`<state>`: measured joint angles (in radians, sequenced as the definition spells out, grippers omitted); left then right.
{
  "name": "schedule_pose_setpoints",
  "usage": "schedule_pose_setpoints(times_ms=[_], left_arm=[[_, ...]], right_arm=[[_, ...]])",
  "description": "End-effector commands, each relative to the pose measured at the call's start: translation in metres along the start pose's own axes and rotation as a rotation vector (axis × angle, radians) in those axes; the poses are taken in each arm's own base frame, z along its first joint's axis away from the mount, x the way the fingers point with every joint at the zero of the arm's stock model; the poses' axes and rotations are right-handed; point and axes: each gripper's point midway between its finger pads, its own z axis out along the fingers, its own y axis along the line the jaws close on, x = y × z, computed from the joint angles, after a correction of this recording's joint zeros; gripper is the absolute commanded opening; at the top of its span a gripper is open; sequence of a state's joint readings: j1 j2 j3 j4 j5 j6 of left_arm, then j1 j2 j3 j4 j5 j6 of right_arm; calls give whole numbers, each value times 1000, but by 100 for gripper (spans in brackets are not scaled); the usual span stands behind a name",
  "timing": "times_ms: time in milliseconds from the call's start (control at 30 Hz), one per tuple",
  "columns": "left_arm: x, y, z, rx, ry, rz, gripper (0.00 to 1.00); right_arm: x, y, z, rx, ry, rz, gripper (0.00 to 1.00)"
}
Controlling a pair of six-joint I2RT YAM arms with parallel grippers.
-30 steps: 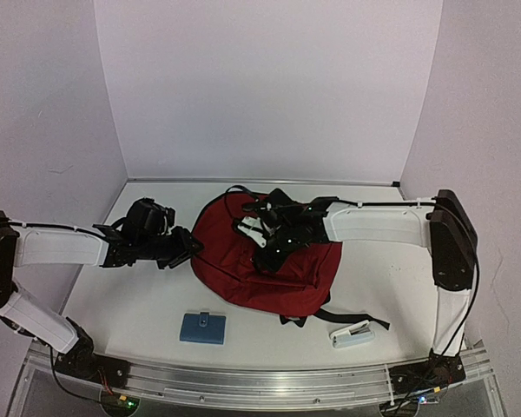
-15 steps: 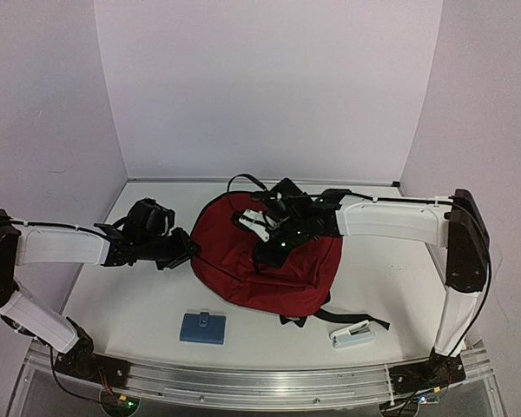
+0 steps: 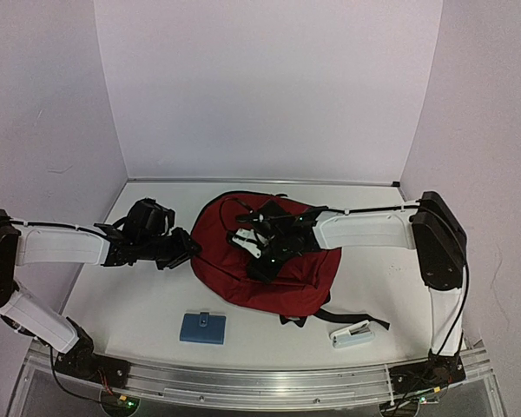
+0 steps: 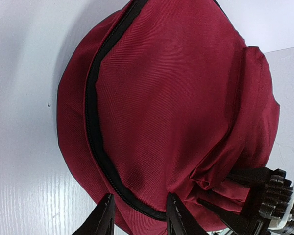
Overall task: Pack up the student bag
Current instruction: Unzip the student bag at the center of the board.
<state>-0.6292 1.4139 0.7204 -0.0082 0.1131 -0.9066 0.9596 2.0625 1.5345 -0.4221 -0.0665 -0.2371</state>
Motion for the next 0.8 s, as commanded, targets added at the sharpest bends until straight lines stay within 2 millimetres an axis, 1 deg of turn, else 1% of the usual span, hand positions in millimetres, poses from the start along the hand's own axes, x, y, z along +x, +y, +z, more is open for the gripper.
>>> schedule_pose_setpoints(times_ms=[0, 33, 67, 133, 200, 267, 367, 433, 533, 767], left_arm=[[-16, -25, -10, 67, -44, 28, 36], [-16, -25, -10, 67, -44, 29, 36], [-17, -25, -11, 67, -46, 30, 36], [-17, -26, -11, 68, -48, 33, 36], [-18, -27, -11, 69, -50, 36, 35], [-18, -27, -11, 68, -51, 37, 35], [-18, -26, -9, 65, -47, 37, 35], [-17, -25, -8, 63, -43, 36, 34], [-17, -26, -7, 65, -40, 36, 34], [-17, -27, -9, 67, -44, 39, 34]], right_arm=[[2, -8, 7, 100, 13, -43, 38], [-3, -9, 2, 106, 1, -47, 30], [-9, -10, -2, 114, -13, -46, 26], [-23, -15, -18, 131, -52, -45, 20], [-38, -20, -39, 147, -94, -46, 14], [-48, -23, -56, 158, -122, -53, 10], [-59, -29, -74, 179, -146, -66, 10], [-61, -33, -80, 196, -144, -83, 10], [-57, -38, -83, 233, -120, -119, 12], [-35, -46, -73, 281, -20, -245, 16]])
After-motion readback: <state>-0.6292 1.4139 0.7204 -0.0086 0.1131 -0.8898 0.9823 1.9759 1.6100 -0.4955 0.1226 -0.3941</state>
